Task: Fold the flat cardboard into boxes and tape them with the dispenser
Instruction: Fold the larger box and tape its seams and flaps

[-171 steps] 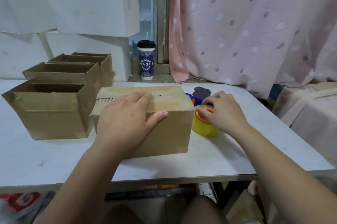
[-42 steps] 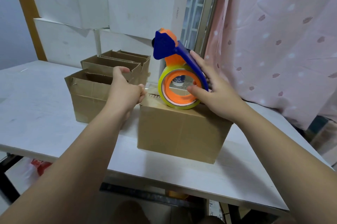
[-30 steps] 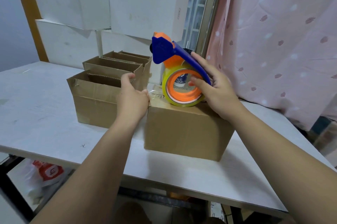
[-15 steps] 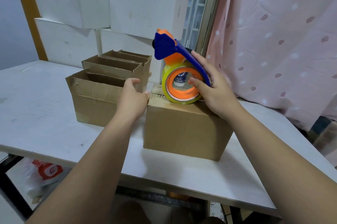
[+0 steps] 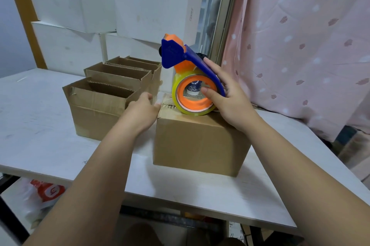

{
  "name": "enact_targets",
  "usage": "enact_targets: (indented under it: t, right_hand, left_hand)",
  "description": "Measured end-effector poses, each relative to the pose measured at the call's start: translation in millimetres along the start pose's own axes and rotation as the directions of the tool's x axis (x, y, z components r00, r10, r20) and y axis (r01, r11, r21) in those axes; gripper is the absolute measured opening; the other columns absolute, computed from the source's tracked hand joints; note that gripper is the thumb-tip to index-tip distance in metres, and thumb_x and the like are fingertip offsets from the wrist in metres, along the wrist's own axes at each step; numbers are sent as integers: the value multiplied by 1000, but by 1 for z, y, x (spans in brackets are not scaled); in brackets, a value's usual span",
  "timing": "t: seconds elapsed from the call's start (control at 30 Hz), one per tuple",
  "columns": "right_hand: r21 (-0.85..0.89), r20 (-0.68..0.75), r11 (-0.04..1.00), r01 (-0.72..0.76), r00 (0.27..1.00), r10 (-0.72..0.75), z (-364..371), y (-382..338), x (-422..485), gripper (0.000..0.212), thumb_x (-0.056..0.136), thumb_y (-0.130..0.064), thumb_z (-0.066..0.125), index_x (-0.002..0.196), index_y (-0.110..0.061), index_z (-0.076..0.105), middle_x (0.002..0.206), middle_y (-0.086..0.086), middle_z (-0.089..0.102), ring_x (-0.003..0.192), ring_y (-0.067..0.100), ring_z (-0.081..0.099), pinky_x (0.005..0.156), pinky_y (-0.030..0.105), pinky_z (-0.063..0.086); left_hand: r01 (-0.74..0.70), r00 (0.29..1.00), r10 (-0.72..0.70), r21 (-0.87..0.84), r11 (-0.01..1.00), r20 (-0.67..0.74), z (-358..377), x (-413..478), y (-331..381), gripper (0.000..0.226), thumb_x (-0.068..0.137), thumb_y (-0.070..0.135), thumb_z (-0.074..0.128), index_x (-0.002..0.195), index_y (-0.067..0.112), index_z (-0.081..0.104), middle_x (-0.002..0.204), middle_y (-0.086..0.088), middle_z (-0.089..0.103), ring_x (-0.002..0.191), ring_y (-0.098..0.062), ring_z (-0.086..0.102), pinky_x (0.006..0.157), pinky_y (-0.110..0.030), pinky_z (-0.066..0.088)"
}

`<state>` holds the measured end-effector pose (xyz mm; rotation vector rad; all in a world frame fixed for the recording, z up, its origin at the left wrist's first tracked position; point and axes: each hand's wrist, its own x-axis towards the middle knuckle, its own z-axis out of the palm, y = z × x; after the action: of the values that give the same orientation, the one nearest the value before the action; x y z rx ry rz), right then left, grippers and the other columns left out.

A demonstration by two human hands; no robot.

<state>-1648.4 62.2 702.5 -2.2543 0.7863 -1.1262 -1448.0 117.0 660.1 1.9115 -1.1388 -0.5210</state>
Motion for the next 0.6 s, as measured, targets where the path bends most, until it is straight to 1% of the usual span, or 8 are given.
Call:
enact_targets:
  t: [0.1,0.17,0.27,0.33,0.37,0.43,0.5,0.6]
  right_hand:
    - [-12,1,1000,4,1000,-4,0,-1,0,59,94,-25,60,143,-44,33,136,-19,48,121,2,47,104,38,44]
    - [-11,3,1000,6,1000,-6,1,-1,0,59,94,-25,59,142,-46,33,135,-19,48,122,3,47,103,39,44]
    - [-6,2,1000,3,1000,-3,1,-1,-1,58,94,-26,59,138,-53,32,135,-22,48,122,2,47,103,39,44]
    - [-15,-4,1000,3,1000,-3,0,-2,-1,58,94,-26,59,138,-53,32,134,-23,48,121,1,47,103,38,44]
    - [-20,-7,1000,1,1000,-2,1,-2,-1,59,94,-26,60,138,-53,32,133,-25,48,120,0,48,102,37,45]
    - [-17,-9,1000,0,1000,-1,1,-2,-1,59,94,-26,60,137,-54,32,129,-28,48,118,-2,48,102,36,45]
    - [-7,-11,1000,3,1000,-3,1,-2,-1,59,93,-25,61,134,-56,33,125,-33,47,116,-4,49,101,34,46]
    - [7,-15,1000,1,1000,-1,1,-2,-2,62,92,-19,61,127,-61,33,114,-42,46,109,-11,50,96,30,49]
  left_hand:
    - [-9,998,-2,163,987,63,-1,-2,-3,42,93,15,52,134,21,44,119,-12,59,98,-27,61,88,-42,52]
    - [-31,999,27,219,975,20,1,-4,-9,41,90,6,55,128,20,52,118,-9,61,99,-25,60,87,-37,52]
    - [-199,960,165,-138,970,-226,5,-17,-12,29,96,17,49,124,19,59,116,1,64,106,-14,59,96,-35,47]
    - [-255,960,159,-484,837,-230,7,-30,-4,29,99,29,40,119,29,62,106,13,66,104,-3,60,95,-31,47]
    - [-257,965,176,-544,799,-197,9,-36,-2,29,99,38,38,110,38,64,98,20,64,99,3,59,92,-26,45]
    - [-289,957,235,-461,839,-171,16,-48,2,27,96,50,39,105,46,64,103,20,64,102,3,55,89,-25,39]
    - [-259,961,218,-274,926,-173,23,-56,2,48,93,52,45,137,34,47,135,12,53,125,-7,45,99,-28,35]
    - [-184,972,168,-86,979,-165,27,-60,2,69,87,59,47,147,29,30,145,3,45,133,-21,40,103,-39,38]
